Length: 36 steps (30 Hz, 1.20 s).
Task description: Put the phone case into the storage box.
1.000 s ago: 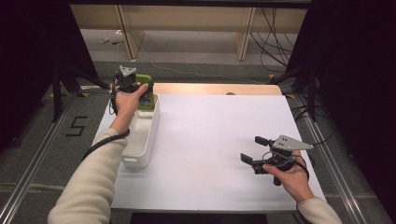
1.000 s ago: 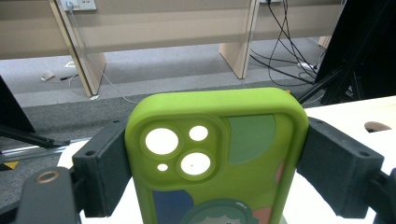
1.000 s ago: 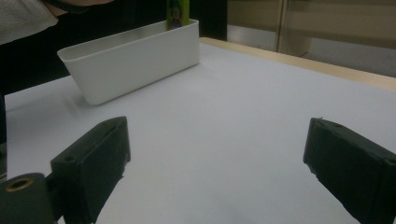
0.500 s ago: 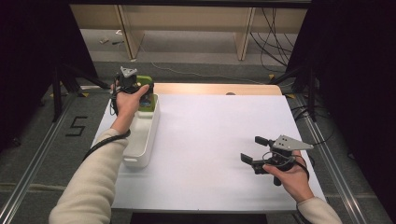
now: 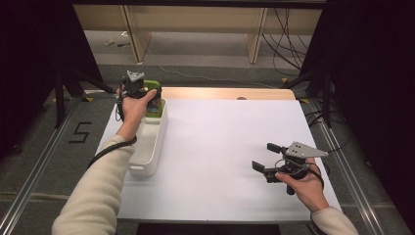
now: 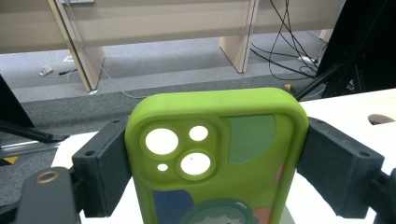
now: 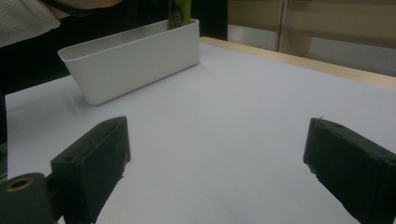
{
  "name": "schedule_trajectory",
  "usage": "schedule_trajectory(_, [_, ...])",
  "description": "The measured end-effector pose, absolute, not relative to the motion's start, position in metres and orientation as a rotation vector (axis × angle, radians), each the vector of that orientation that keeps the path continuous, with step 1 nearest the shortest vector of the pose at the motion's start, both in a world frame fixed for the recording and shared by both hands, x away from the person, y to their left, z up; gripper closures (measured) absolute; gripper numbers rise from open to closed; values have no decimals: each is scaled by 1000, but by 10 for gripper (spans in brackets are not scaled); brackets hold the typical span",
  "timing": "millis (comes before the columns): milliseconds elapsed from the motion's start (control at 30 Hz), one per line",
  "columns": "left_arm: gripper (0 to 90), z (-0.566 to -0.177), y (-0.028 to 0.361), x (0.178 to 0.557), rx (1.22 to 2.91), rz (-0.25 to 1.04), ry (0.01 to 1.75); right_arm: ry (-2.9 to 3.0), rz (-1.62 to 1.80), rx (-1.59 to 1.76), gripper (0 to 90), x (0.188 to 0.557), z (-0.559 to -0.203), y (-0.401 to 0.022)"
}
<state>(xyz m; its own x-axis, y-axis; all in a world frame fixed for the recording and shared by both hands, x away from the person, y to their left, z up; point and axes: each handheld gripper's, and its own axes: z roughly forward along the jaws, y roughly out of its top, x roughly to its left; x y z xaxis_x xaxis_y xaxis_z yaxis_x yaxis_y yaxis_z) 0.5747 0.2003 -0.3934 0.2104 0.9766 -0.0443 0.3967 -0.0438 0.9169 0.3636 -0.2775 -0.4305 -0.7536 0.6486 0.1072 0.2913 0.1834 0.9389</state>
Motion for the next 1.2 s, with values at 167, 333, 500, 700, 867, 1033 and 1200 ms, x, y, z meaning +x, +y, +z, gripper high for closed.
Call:
schedule_trajectory(167, [158,-395,201,576,1607,815,1331,2147,1595,893,82,364,-431,-277])
schedule_trajectory(333, [157,-399,200,576,1622,804,1335,2149,1594,894,82,364,-431,-278])
schedule_trajectory(500, [157,-404,199,576,1629,798,1344,2147,1597,893,82,364,-431,-277])
schedule_trajectory(700, [156,-406,199,577,1640,791,1353,2148,1597,898,82,364,-431,-278])
schedule_trajectory(867, [156,-406,199,578,1644,790,1356,2147,1596,896,82,364,-431,-278])
schedule_trajectory(1033, [155,-407,199,578,1651,787,1360,2150,1592,895,82,364,-430,-278])
schedule_trajectory(1200, [154,-408,198,579,1659,788,1363,2147,1595,896,83,364,-430,-278])
